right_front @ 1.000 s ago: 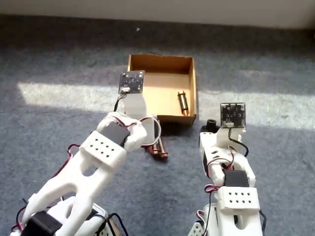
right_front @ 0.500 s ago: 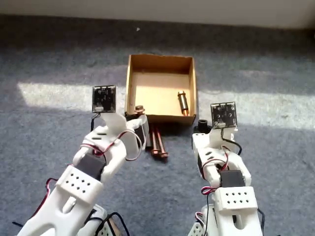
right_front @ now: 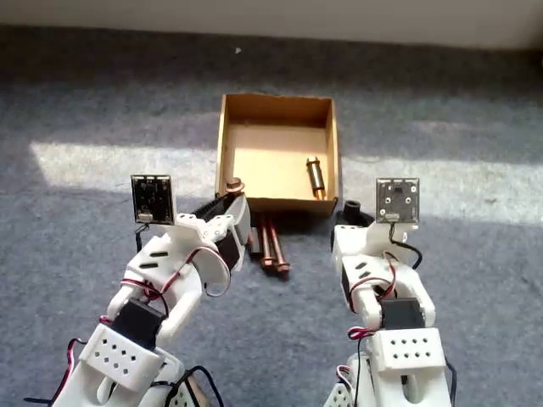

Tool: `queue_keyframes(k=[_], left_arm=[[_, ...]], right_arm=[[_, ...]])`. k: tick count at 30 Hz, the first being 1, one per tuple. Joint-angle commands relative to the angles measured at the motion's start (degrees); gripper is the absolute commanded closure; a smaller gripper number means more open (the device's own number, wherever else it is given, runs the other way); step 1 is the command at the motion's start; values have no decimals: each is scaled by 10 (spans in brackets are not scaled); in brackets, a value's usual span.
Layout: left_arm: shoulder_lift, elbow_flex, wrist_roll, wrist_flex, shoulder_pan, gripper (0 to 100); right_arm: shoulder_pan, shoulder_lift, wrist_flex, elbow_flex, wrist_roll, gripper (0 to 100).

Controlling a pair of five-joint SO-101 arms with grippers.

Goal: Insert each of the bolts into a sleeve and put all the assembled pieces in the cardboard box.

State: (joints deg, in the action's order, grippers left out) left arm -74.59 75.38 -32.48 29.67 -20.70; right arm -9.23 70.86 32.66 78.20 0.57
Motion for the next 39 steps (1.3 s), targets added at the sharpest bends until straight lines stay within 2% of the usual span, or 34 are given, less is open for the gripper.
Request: queue_keyframes(k=[1, 10, 13, 18, 21, 25, 32, 39], left_arm=[[-47, 6, 5, -19, 4, 995], [-116, 28, 5, -21, 4, 995], [-158, 57, 6, -59, 4, 995], [-250, 130, 40, -119, 0, 995], [-303, 147, 40, -121, 0, 995], [-299, 147, 40, -121, 0, 995], [-298, 150, -62, -142, 0, 995], [-297, 152, -100, -187, 0, 995]], right_arm=[[-7, 96, 39, -6, 6, 993], [-75, 289, 57, 88, 2, 993], [-98, 344, 57, 125, -4, 993], [-134, 342, 28, 155, -82, 993], [-160, 343, 0, 188, -105, 993], [-209, 343, -51, 225, -144, 993], [-243, 343, -62, 236, -166, 993], [-253, 343, -48, 236, -167, 993]])
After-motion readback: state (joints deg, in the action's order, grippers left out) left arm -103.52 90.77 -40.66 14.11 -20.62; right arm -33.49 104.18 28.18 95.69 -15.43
